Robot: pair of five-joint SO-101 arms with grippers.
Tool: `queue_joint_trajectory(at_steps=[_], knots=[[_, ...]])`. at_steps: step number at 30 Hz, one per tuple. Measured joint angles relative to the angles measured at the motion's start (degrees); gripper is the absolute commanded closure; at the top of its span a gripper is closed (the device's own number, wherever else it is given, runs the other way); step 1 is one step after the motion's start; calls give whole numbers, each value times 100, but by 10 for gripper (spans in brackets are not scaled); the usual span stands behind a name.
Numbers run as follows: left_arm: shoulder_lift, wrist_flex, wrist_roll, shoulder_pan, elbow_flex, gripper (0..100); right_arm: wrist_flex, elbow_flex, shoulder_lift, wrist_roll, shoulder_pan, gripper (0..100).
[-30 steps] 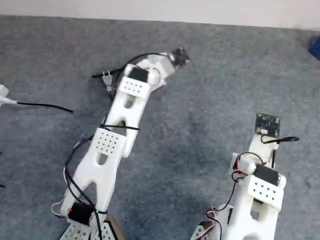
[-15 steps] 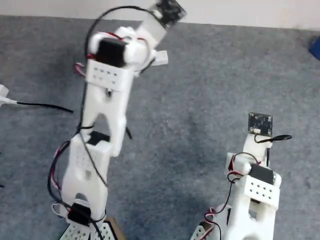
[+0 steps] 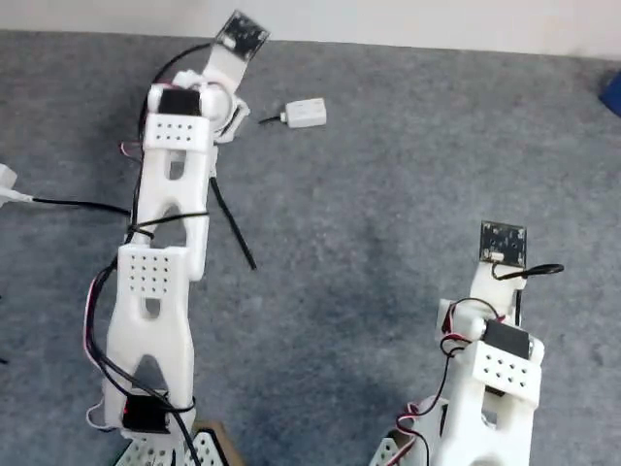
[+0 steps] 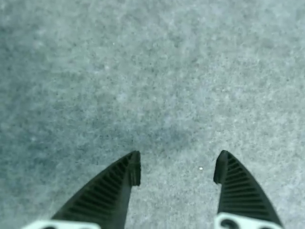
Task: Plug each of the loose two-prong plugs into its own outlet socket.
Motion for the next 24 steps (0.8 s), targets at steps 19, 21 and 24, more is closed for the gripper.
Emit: queue_joint_trajectory(at_steps=[19,21,24], knots=[[1741,-1451,-1363,-457,-44,970,0,9,0,0,0,749],[1741,-1222,-1521,-360,-62,997,0,9,0,0,0,749],[1767,-897,-1758,-255,-79,994,0,9,0,0,0,749]])
